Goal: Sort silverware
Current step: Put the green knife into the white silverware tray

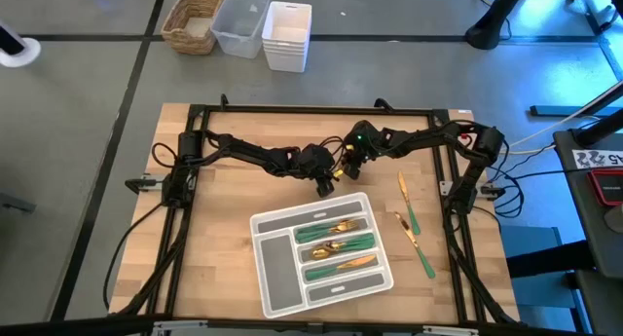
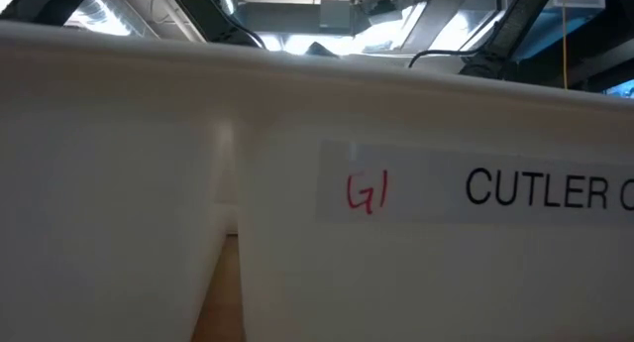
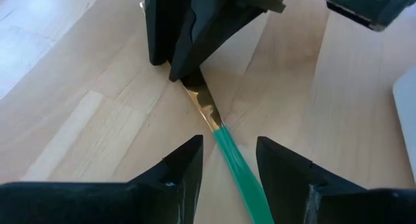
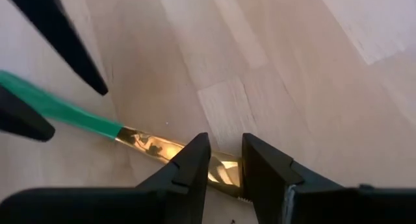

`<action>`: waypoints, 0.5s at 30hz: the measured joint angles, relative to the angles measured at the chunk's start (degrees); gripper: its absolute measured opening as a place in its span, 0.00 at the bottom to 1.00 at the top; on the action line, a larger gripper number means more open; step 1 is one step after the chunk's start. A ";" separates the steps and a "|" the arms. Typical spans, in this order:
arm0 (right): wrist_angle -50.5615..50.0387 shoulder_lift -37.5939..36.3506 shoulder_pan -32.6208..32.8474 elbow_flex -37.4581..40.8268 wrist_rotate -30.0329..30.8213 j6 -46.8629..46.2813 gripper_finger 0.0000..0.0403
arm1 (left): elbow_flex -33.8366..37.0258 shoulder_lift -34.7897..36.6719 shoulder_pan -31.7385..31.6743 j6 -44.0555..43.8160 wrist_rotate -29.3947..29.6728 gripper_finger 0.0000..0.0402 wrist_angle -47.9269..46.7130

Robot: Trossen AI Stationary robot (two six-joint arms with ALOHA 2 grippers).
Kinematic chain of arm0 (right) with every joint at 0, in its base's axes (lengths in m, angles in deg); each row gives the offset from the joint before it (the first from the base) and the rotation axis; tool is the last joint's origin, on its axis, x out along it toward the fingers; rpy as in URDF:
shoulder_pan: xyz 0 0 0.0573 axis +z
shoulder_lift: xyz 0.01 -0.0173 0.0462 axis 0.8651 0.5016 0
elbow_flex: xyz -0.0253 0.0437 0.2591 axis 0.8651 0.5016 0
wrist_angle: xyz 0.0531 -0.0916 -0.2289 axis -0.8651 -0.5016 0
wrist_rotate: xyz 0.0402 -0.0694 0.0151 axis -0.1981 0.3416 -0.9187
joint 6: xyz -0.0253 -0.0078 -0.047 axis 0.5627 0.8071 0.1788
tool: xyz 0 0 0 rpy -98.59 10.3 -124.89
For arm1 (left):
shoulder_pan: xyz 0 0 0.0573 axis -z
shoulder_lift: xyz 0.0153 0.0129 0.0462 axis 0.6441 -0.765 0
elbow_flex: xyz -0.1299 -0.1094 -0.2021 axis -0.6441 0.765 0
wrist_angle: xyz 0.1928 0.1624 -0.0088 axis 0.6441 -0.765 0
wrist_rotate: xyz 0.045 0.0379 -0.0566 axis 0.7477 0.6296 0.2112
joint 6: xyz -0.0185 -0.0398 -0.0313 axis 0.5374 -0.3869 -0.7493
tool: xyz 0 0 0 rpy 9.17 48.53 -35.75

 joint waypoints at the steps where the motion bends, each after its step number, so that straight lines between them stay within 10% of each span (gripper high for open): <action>1: 0.00 0.00 0.00 0.00 0.02 -0.72 0.25 | 0.00 0.00 0.00 -0.03 0.00 0.34 -0.22; 15: -0.17 -0.02 -0.02 -0.04 0.02 -3.40 0.25 | -0.19 -3.35 1.22 -1.52 0.36 0.34 0.65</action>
